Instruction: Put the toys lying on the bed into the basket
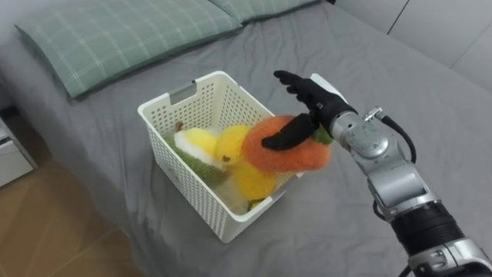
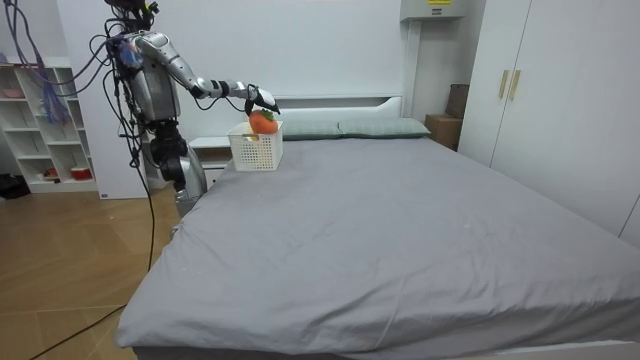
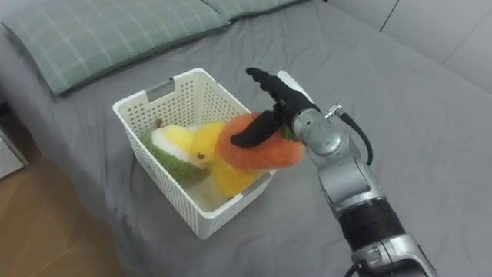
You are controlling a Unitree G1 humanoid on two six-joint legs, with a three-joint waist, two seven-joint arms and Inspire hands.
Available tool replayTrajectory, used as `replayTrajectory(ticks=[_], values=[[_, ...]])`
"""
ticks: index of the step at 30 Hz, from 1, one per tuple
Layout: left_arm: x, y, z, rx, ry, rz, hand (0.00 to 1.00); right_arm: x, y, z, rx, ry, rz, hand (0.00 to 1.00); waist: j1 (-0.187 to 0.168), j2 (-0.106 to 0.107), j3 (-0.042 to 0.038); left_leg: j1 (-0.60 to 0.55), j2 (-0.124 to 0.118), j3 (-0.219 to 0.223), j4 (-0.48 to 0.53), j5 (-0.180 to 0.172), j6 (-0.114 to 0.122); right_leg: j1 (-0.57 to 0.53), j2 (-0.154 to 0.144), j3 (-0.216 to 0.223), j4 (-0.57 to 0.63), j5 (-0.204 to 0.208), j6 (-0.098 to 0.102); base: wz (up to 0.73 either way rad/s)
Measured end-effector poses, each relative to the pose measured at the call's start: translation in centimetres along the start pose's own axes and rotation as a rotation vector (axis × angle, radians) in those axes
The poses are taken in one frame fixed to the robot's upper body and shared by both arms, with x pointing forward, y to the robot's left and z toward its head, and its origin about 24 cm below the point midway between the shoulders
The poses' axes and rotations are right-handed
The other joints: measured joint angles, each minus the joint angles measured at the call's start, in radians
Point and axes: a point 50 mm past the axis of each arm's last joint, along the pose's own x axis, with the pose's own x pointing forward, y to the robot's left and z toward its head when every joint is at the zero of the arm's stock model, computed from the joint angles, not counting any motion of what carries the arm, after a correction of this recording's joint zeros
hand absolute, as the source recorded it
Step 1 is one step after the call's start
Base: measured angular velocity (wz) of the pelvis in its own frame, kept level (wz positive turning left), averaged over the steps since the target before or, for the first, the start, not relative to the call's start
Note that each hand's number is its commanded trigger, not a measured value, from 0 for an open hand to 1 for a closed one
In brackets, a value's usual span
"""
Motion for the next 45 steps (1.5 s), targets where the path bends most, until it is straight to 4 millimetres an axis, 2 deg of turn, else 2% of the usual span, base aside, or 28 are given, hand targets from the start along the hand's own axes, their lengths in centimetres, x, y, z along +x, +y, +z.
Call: replayTrajectory(ticks=[8, 12, 16, 17, 19, 21, 23, 24, 26, 29, 32, 36, 39, 43, 45], values=[[0.0, 0.1, -0.1, -0.010, -0.015, 0.009, 0.00, -0.1, -0.6, 0.8, 0.040, -0.057, -0.073, 0.00, -0.012, 0.008, 0.0049, 0.001, 0.003, 0.013, 0.001, -0.001, 0.001, -0.003, 0.001, 0.016, 0.000, 0.000, 0.000, -0.04], [0.0, 0.0, -0.5, -0.023, -0.008, 0.008, 0.00, -0.5, -2.0, 1.2, 0.091, -0.107, -0.161, 0.00, -0.026, 0.016, 0.0039, 0.002, 0.010, 0.033, 0.002, -0.005, 0.002, -0.008, 0.003, 0.035, 0.001, 0.000, 0.000, -0.12], [-0.2, -0.8, -1.8, -0.021, 0.033, -0.015, 0.00, -1.5, -4.0, 1.2, 0.200, -0.164, -0.291, 0.00, -0.064, 0.035, -0.0063, 0.005, 0.013, 0.059, 0.001, -0.006, 0.005, -0.016, 0.002, 0.059, 0.005, 0.001, 0.000, -0.18], [-0.2, -0.8, -2.1, -0.020, 0.038, -0.016, 0.00, -1.8, -4.2, 1.0, 0.214, -0.167, -0.309, 0.00, -0.071, 0.037, -0.0078, 0.008, 0.014, 0.066, 0.000, -0.006, 0.006, -0.016, 0.002, 0.061, 0.005, 0.001, 0.000, -0.22], [-0.3, -0.8, -3.1, -0.031, 0.068, 0.000, 0.00, -2.8, -4.4, 0.6, 0.274, -0.191, -0.357, 0.00, -0.085, 0.040, -0.0102, 0.036, 0.024, 0.101, -0.019, -0.006, 0.006, -0.015, 0.003, 0.093, 0.006, 0.001, 0.000, -0.44], [-0.3, -0.7, -3.6, -0.044, 0.084, 0.019, 0.00, -3.3, -4.8, 0.4, 0.293, -0.204, -0.394, 0.00, -0.114, 0.040, -0.0113, 0.047, 0.030, 0.121, -0.025, -0.009, 0.006, -0.014, 0.007, 0.113, 0.008, 0.001, 0.000, -0.36], [-0.3, -0.7, -3.7, -0.052, 0.079, 0.028, 0.00, -3.6, -5.4, 0.1, 0.296, -0.197, -0.435, 0.00, -0.134, 0.043, -0.0116, 0.054, 0.034, 0.140, -0.035, -0.010, 0.005, -0.017, 0.009, 0.131, 0.014, 0.001, 0.000, -0.30], [-0.3, -0.7, -3.6, -0.055, 0.070, 0.038, 0.00, -3.8, -5.9, 0.0, 0.295, -0.194, -0.464, 0.00, -0.155, 0.043, -0.0122, 0.055, 0.039, 0.152, -0.039, -0.012, 0.004, -0.019, 0.011, 0.138, 0.015, 0.002, 0.000, -0.27], [-0.2, -0.5, -3.5, -0.061, 0.052, 0.048, 0.00, -4.4, -6.7, -0.2, 0.325, -0.201, -0.518, 0.00, -0.179, 0.043, -0.0124, 0.062, 0.043, 0.157, -0.038, -0.016, 0.003, -0.019, 0.014, 0.147, 0.015, 0.003, -0.001, -0.22], [-0.2, -0.5, -3.4, -0.065, 0.044, 0.048, 0.00, -5.2, -8.1, -0.3, 0.367, -0.234, -0.607, 0.00, -0.210, 0.052, -0.0188, 0.072, 0.049, 0.174, -0.037, -0.023, 0.000, -0.019, 0.018, 0.161, 0.016, 0.003, -0.002, -0.22], [-0.2, -0.4, -3.3, -0.071, 0.037, 0.056, 0.00, -6.4, -9.2, -1.0, 0.431, -0.242, -0.693, 0.00, -0.221, 0.055, -0.0206, 0.086, 0.056, 0.199, -0.044, -0.024, 0.000, -0.023, 0.019, 0.166, 0.017, 0.005, -0.004, -0.21], [-0.4, -0.8, -3.9, -0.074, 0.054, 0.055, 0.00, -7.4, -9.2, -2.9, 0.465, -0.198, -0.729, 0.00, -0.270, 0.055, -0.0208, 0.094, 0.061, 0.218, -0.051, -0.025, -0.002, -0.023, 0.021, 0.165, 0.017, 0.006, -0.005, -0.13], [-0.5, -1.1, -4.4, -0.071, 0.070, 0.056, 0.00, -8.1, -9.1, -4.2, 0.479, -0.158, -0.751, 0.00, -0.291, 0.062, -0.0203, 0.102, 0.064, 0.232, -0.056, -0.027, -0.004, -0.023, 0.024, 0.171, 0.016, 0.006, -0.005, -0.12], [-0.7, -1.2, -5.0, -0.069, 0.082, 0.057, 0.00, -9.3, -9.1, -6.1, 0.515, -0.105, -0.791, 0.00, -0.310, 0.075, -0.0257, 0.110, 0.069, 0.245, -0.058, -0.032, -0.006, -0.022, 0.029, 0.191, 0.016, 0.006, -0.006, -0.12], [-0.8, -1.3, -5.2, -0.073, 0.080, 0.055, 0.00, -10.2, -9.0, -7.4, 0.558, -0.071, -0.814, 0.00, -0.325, 0.081, -0.0239, 0.113, 0.073, 0.257, -0.059, -0.034, -0.008, -0.023, 0.031, 0.194, 0.016, 0.006, -0.006, -0.14]])
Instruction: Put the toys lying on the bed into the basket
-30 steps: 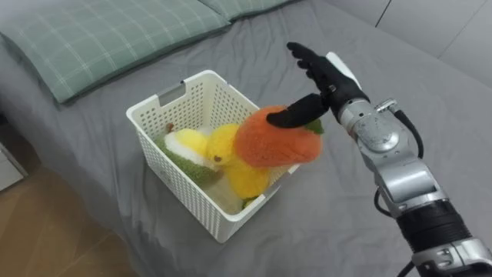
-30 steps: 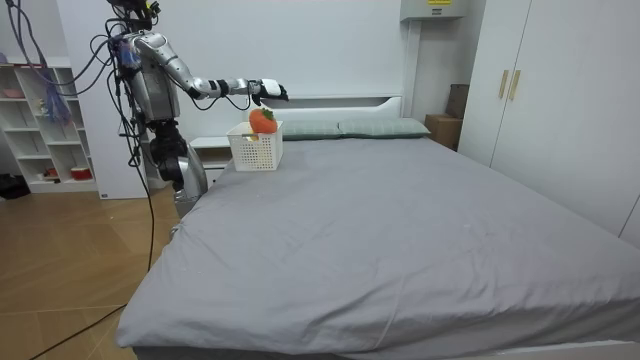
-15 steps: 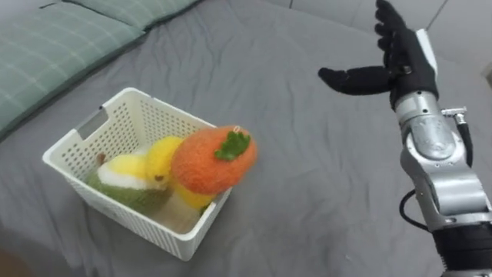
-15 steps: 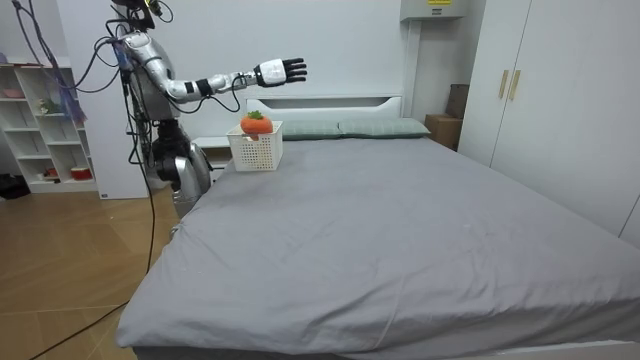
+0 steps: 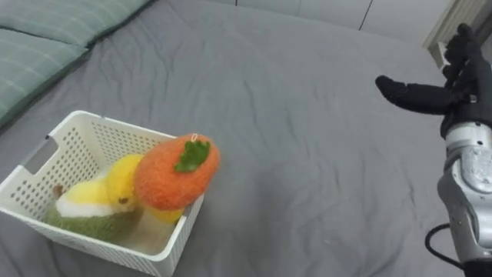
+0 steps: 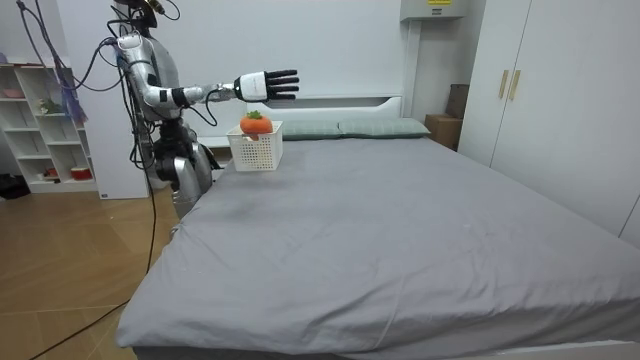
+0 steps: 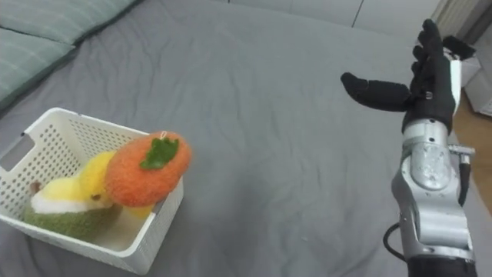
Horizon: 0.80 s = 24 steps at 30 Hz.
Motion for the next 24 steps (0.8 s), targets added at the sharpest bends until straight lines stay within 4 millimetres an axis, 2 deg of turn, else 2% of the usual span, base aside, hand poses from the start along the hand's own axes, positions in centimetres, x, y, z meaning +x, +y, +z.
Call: replayTrajectory(ticks=[5, 7, 12, 15, 19, 21, 24], values=[[0.0, 0.1, -0.5, -0.017, 0.015, 0.008, 0.00, -0.9, -2.6, -2.0, 0.029, 0.072, -0.092, 0.00, -0.034, 0.002, 0.0011, -0.005, 0.009, 0.014, -0.001, -0.007, -0.006, -0.005, 0.007, 0.009, 0.000, 0.001, -0.001, -0.10], [-0.1, 0.0, -0.7, -0.042, 0.023, 0.010, 0.00, -1.8, -3.6, -3.7, 0.036, 0.143, -0.136, 0.00, -0.048, 0.002, 0.0012, 0.005, 0.011, 0.025, -0.002, -0.008, -0.006, -0.001, 0.008, 0.013, 0.000, 0.001, -0.001, -0.11], [-0.1, 0.0, -0.7, -0.049, 0.017, 0.018, 0.00, -3.4, -5.7, -6.6, 0.006, 0.264, -0.242, 0.00, -0.072, 0.002, 0.0015, 0.010, 0.014, 0.040, -0.009, -0.014, -0.007, -0.003, 0.011, 0.030, 0.000, 0.001, -0.002, -0.12], [-0.2, 0.1, -1.3, -0.054, 0.035, 0.020, 0.00, -4.3, -7.1, -7.8, 0.033, 0.321, -0.333, 0.00, -0.074, 0.005, 0.0026, 0.009, 0.021, 0.062, -0.008, -0.019, -0.008, -0.013, 0.015, 0.043, 0.001, 0.004, -0.006, -0.20], [-0.4, 0.0, -2.1, -0.054, 0.045, 0.021, 0.00, -5.7, -8.7, -9.1, 0.138, 0.372, -0.463, 0.00, -0.077, 0.010, 0.0039, 0.015, 0.023, 0.066, -0.008, -0.025, -0.011, -0.010, 0.019, 0.046, 0.000, 0.004, -0.006, -0.07], [-0.4, 0.0, -2.2, -0.054, 0.045, 0.028, 0.00, -7.3, -9.8, -11.2, 0.259, 0.459, -0.556, 0.00, -0.084, 0.017, 0.0075, 0.028, 0.026, 0.067, -0.008, -0.030, -0.013, 0.002, 0.023, 0.050, -0.002, 0.004, -0.007, -0.02], [-0.5, 0.0, -2.3, -0.055, 0.049, 0.037, 0.00, -10.6, -10.7, -14.7, 0.402, 0.613, -0.701, 0.00, -0.096, 0.016, 0.0057, 0.027, 0.026, 0.063, -0.008, -0.030, -0.013, 0.003, 0.023, 0.049, -0.004, 0.003, -0.007, 0.01]])
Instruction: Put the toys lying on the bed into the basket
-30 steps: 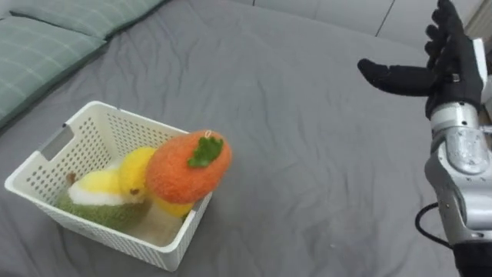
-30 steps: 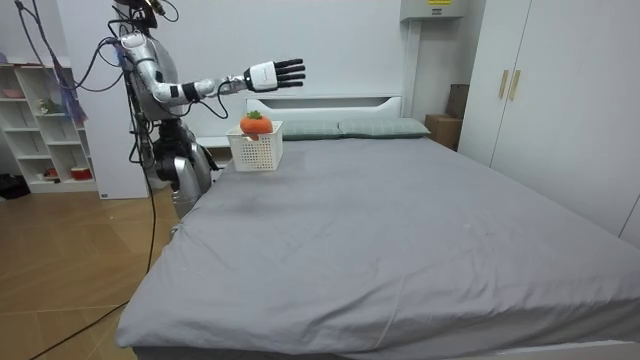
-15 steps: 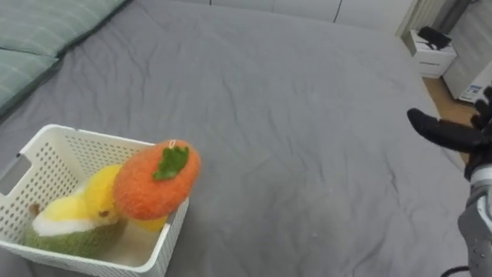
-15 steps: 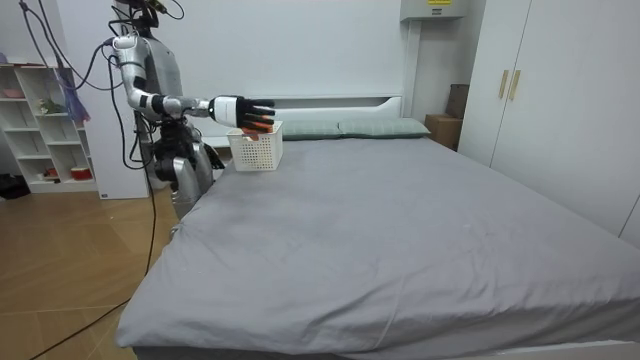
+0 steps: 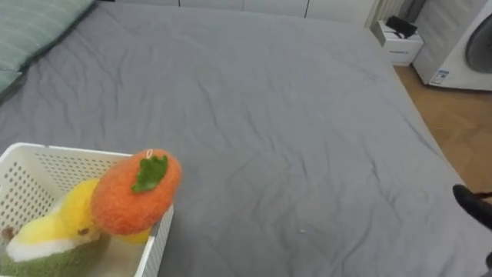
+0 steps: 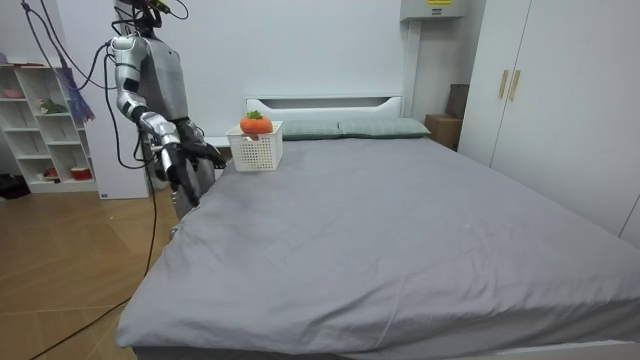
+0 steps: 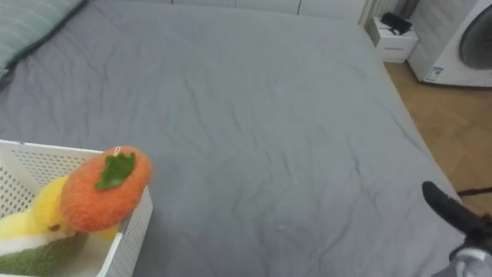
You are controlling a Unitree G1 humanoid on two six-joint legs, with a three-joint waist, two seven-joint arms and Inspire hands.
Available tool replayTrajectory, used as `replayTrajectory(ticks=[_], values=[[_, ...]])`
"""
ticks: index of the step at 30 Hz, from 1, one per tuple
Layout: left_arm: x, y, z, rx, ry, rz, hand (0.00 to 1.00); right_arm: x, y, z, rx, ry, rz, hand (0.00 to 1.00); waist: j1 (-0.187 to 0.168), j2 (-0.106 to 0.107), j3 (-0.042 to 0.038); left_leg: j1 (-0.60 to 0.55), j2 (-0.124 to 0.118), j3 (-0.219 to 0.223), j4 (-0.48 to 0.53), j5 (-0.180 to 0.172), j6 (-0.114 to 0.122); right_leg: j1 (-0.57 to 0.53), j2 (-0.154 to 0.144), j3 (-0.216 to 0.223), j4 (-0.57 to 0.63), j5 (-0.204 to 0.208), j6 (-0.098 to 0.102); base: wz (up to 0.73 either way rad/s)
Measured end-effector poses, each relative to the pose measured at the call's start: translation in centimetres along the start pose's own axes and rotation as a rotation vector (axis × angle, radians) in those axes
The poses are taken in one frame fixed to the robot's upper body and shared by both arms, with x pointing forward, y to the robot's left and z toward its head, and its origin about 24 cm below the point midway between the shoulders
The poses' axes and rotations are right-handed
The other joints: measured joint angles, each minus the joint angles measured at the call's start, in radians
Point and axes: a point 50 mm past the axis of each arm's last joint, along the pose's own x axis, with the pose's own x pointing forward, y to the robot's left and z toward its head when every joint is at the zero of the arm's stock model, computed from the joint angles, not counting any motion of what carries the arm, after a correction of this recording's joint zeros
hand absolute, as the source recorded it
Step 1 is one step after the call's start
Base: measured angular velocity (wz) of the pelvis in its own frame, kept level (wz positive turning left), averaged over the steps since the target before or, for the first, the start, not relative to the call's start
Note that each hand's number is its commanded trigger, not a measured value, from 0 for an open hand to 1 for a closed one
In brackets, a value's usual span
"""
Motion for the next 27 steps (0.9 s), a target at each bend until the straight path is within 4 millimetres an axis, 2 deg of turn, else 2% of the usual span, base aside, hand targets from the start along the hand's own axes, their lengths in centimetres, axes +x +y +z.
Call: replayTrajectory(ticks=[1, 4, 7, 10, 12, 14, 17, 21, 27], values=[[0.0, -0.1, -0.2, 0.001, 0.008, -0.004, 0.00, 0.0, -1.5, -1.4, 0.028, 0.059, -0.060, 0.00, -0.006, 0.007, 0.0000, 0.000, -0.001, -0.001, 0.000, 0.000, 0.001, 0.000, 0.000, 0.000, 0.000, -0.001, 0.000, 0.00], [-0.1, -0.2, -0.6, -0.019, 0.027, -0.002, 0.00, -0.1, -5.2, -4.5, 0.042, 0.178, -0.202, 0.00, -0.027, 0.008, 0.0000, 0.001, -0.004, -0.001, 0.001, -0.002, 0.002, 0.004, -0.003, 0.000, -0.001, -0.006, -0.001, 0.00], [-0.3, -0.4, -1.6, -0.030, 0.063, -0.007, 0.00, -2.4, -11.1, -9.1, -0.048, 0.357, -0.390, 0.00, -0.037, 0.018, -0.0065, 0.018, -0.004, 0.001, 0.000, -0.006, -0.002, 0.015, -0.003, 0.004, 0.004, -0.022, -0.010, -0.03], [-0.4, -0.6, -1.9, -0.029, 0.077, -0.017, 0.00, -4.5, -14.4, -11.8, -0.168, 0.494, -0.494, 0.00, -0.045, 0.018, -0.0072, 0.019, -0.004, 0.003, 0.002, -0.006, -0.003, 0.003, -0.004, 0.008, 0.008, -0.032, -0.017, -0.03], [-0.5, -0.8, -2.0, -0.025, 0.090, -0.035, 0.00, -5.6, -15.9, -12.7, -0.231, 0.565, -0.512, 0.00, -0.045, 0.019, -0.0067, 0.020, -0.004, 0.002, 0.002, -0.006, -0.003, 0.003, -0.004, 0.009, 0.009, -0.033, -0.017, -0.02], [-0.5, -0.9, -2.5, -0.031, 0.116, -0.051, 0.00, -6.5, -16.8, -13.6, -0.324, 0.637, -0.487, 0.00, -0.044, 0.016, -0.0089, 0.021, -0.004, 0.002, 0.001, -0.006, -0.003, 0.003, -0.004, 0.005, 0.009, -0.033, -0.017, 0.00], [-0.5, -1.0, -2.8, -0.027, 0.143, -0.072, 0.00, -7.7, -17.3, -14.8, -0.591, 0.769, -0.340, 0.00, -0.029, 0.007, -0.0079, 0.029, -0.004, 0.003, -0.001, -0.007, -0.004, 0.009, -0.004, 0.006, 0.009, -0.032, -0.018, -0.01], [-0.6, -1.3, -2.7, -0.012, 0.154, -0.093, 0.00, -7.9, -16.4, -15.7, -0.936, 0.877, -0.100, 0.00, -0.014, 0.007, -0.0072, 0.037, -0.004, 0.001, -0.001, -0.008, -0.004, 0.018, -0.003, 0.009, 0.007, -0.031, -0.018, 0.00], [-0.5, -2.2, -1.8, 0.029, 0.146, -0.127, 0.00, -7.0, -13.9, -15.8, -1.200, 0.897, 0.092, 0.00, 0.021, 0.013, -0.0064, 0.052, -0.004, 0.000, -0.002, -0.008, -0.005, 0.032, -0.002, 0.008, 0.006, -0.029, -0.020, 0.00]])
